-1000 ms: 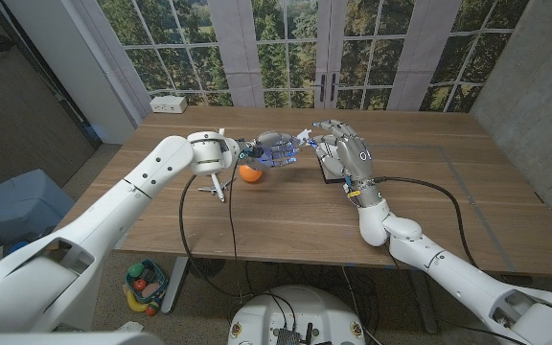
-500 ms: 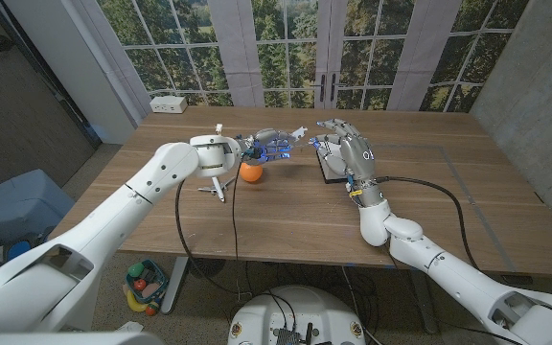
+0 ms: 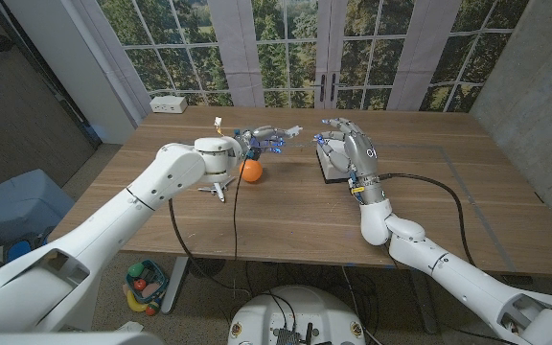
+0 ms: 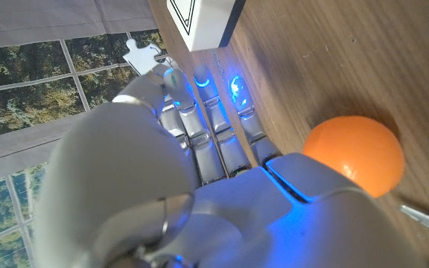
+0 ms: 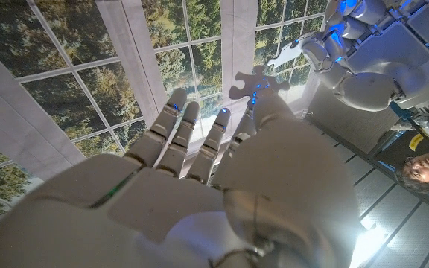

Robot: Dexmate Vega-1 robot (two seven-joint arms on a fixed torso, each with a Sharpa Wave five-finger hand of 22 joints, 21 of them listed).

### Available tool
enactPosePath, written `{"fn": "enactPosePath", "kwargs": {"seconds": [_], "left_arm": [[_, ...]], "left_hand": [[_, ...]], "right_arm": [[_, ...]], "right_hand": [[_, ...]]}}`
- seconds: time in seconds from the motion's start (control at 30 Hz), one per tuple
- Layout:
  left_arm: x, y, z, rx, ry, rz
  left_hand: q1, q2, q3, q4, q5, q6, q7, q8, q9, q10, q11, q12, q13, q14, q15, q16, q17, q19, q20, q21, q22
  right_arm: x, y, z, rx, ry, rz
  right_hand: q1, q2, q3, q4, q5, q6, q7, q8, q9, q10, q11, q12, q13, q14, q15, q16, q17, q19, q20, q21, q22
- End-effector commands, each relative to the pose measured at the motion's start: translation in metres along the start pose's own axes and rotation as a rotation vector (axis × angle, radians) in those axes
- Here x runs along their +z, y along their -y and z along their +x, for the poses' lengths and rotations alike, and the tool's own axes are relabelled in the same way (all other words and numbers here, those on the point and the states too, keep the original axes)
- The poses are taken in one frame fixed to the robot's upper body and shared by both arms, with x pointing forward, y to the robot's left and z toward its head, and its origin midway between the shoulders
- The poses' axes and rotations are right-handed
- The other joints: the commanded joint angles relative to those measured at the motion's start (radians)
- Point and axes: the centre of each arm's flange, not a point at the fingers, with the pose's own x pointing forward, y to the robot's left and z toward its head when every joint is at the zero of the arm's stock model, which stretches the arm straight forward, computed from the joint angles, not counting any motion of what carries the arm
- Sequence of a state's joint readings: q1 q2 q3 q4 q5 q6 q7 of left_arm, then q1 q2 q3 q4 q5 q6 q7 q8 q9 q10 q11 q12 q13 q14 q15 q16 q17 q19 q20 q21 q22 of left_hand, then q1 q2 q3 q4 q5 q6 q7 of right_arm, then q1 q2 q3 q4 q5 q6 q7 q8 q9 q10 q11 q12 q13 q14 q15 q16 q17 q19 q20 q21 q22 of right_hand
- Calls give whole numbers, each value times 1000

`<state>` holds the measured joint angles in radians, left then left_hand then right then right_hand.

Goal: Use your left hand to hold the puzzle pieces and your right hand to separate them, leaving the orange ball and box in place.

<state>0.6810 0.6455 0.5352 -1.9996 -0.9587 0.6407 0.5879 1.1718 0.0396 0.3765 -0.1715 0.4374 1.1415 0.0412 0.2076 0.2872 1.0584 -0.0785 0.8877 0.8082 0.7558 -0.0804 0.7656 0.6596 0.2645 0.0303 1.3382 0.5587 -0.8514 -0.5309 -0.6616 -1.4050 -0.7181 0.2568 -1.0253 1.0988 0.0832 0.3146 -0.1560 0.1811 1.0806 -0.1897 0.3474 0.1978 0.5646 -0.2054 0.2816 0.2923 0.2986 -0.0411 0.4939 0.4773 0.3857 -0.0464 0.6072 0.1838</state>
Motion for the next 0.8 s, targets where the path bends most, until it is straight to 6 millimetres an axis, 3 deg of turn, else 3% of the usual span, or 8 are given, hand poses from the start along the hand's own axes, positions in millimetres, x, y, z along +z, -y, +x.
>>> {"fn": "enactPosePath", "kwargs": {"seconds": [0.03,0.47,0.57,0.8], "left_arm": [[7,-5,-9,157,70,224],[3,-9,-11,273,128,360],[2,-13,-9,297,140,354],[1,-22,-9,344,116,368]], "left_hand": [[1,7,-8,2,9,83,71,-2,199,0,-2,4,1,-10,-87,-3,0,-5,-2,10,-2],[-9,7,-10,3,16,82,63,-4,204,-2,-6,1,-8,-7,-94,-12,-3,-11,-10,25,-15],[-17,15,-11,7,17,62,56,-8,212,-26,-18,2,5,-21,-95,-18,1,-21,-11,29,-21],[-28,25,-15,10,13,46,49,-10,222,-53,-18,-2,10,-31,-92,-23,5,-35,-9,34,-30]], "right_arm": [[0,4,7,33,-85,17],[-9,4,11,54,-151,86],[-11,3,10,55,-157,84],[-17,1,10,67,-177,81]], "right_hand": [[-6,1,-5,2,-2,12,-1,1,1,2,-2,-4,3,0,-184,-4,1,-2,-36,9,5],[-26,-2,-14,9,-4,17,-2,-1,1,8,-3,-6,2,-1,-181,-13,-2,-5,-28,11,5],[-28,-2,-15,10,-4,16,-2,-1,0,9,-3,-6,2,0,-180,-12,-2,-6,-28,11,5],[-31,0,-17,11,-4,15,-6,-4,0,12,-3,-5,2,1,-180,-12,0,-6,-27,12,5]]}}
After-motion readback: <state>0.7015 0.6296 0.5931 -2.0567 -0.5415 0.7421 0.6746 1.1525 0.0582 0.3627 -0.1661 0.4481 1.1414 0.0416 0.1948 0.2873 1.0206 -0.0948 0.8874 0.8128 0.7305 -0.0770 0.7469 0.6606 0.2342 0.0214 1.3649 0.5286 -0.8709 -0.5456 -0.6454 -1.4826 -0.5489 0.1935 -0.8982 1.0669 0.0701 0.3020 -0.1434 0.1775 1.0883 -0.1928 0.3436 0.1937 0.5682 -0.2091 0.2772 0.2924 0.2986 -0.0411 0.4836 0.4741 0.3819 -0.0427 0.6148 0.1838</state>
